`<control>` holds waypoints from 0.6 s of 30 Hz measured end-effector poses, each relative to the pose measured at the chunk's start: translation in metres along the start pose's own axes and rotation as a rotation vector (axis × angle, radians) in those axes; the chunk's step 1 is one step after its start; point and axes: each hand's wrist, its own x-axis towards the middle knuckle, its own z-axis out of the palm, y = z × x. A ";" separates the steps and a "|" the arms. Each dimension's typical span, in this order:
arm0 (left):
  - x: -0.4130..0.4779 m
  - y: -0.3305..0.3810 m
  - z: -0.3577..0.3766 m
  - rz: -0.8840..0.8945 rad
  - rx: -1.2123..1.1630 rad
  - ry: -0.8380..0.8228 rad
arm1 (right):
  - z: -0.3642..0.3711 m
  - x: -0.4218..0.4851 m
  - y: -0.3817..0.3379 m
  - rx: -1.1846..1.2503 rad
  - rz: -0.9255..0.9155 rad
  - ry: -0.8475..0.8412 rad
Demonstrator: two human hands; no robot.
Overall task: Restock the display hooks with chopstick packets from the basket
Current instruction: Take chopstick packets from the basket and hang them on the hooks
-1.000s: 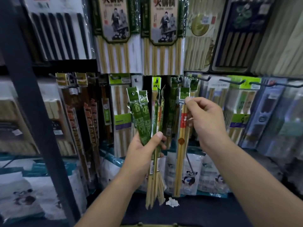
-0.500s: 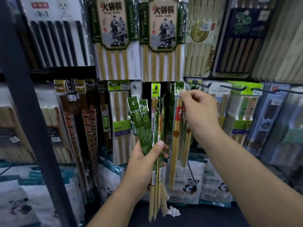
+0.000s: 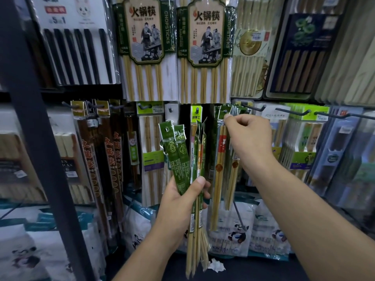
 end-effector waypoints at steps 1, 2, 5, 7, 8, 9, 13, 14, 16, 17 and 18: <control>0.000 0.000 0.000 -0.002 -0.001 0.003 | 0.000 0.001 0.000 -0.019 -0.003 0.002; 0.000 0.000 -0.001 -0.005 0.001 0.005 | 0.000 0.002 0.001 -0.042 -0.009 0.002; 0.000 0.000 -0.001 -0.009 -0.002 0.007 | 0.001 0.004 0.003 -0.144 -0.035 0.005; 0.000 0.001 -0.001 -0.004 -0.005 0.002 | -0.001 0.005 0.003 -0.219 -0.057 -0.001; 0.001 0.001 -0.001 -0.003 -0.005 0.000 | -0.002 0.004 0.002 -0.255 -0.059 -0.015; 0.001 0.001 -0.001 -0.004 -0.005 -0.003 | -0.004 0.003 0.001 -0.291 -0.051 -0.036; 0.001 0.002 -0.002 -0.018 -0.027 -0.010 | -0.012 -0.006 -0.004 -0.510 -0.048 -0.069; 0.001 0.002 -0.003 -0.025 -0.030 -0.012 | -0.014 -0.009 -0.004 -0.537 -0.071 -0.060; 0.001 0.003 -0.003 -0.036 -0.024 -0.017 | -0.018 -0.017 -0.004 -0.462 -0.106 -0.099; 0.001 0.003 -0.003 -0.038 -0.013 -0.017 | -0.018 -0.021 -0.005 -0.337 -0.102 -0.153; 0.001 0.002 -0.002 -0.039 0.000 -0.015 | -0.017 -0.026 -0.006 -0.192 -0.078 -0.217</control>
